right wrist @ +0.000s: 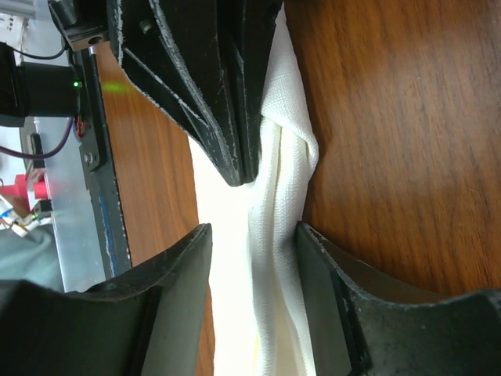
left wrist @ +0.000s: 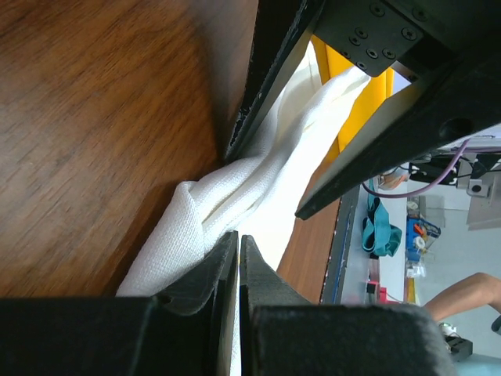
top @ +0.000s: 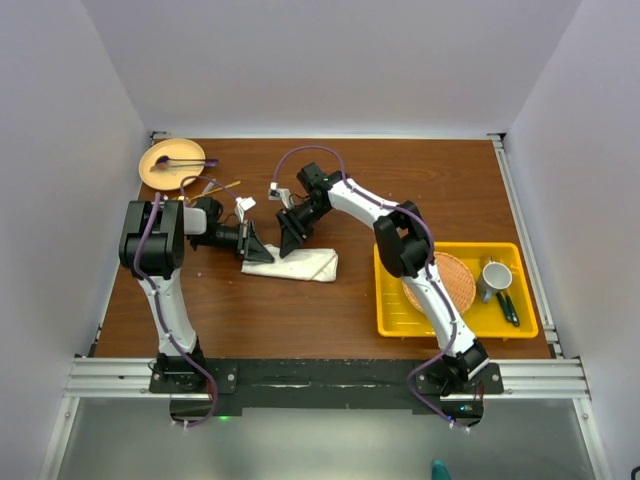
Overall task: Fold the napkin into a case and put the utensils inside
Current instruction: Pick up the smaller rectangle-folded napkin from the center of the board.
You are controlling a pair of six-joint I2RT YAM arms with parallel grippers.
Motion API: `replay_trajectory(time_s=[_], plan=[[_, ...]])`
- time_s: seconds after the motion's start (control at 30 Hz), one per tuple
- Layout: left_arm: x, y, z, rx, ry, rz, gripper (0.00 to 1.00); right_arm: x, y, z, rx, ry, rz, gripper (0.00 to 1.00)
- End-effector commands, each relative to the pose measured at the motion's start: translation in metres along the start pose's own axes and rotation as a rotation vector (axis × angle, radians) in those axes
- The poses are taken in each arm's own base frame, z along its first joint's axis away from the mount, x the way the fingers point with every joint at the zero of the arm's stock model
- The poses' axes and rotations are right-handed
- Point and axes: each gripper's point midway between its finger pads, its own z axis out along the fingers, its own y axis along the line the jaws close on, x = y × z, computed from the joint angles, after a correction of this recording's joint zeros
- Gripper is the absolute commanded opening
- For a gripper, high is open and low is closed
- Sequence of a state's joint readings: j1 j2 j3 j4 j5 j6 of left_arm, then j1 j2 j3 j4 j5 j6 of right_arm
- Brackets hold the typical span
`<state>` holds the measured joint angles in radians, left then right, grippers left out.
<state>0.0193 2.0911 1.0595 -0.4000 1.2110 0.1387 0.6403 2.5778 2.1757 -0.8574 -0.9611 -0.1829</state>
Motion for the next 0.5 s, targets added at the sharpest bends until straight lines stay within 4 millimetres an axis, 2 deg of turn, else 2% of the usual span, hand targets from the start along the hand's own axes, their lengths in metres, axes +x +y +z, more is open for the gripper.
replay_trajectory(time_s=[0.0,0.17,0.37,0.47], plan=[[0.0129,0.0477,0.0024,-0.196,0.042,0.077,0.10,0.0525,-0.0445,0.0261,0.116,0.150,0.082,0.50],[0.0130,0.0478,0.0026,-0.194,0.041,0.074,0.10,0.0545,-0.0532,0.0296,0.148,0.154,0.086,0.44],[0.0124,0.0474,0.0030,-0.195,0.039,0.080,0.10,0.0546,-0.0517,0.0333,0.158,0.156,0.077,0.41],[0.0118,0.0470,0.0025,-0.194,0.037,0.081,0.10,0.0552,-0.0518,0.0358,0.164,0.158,0.068,0.34]])
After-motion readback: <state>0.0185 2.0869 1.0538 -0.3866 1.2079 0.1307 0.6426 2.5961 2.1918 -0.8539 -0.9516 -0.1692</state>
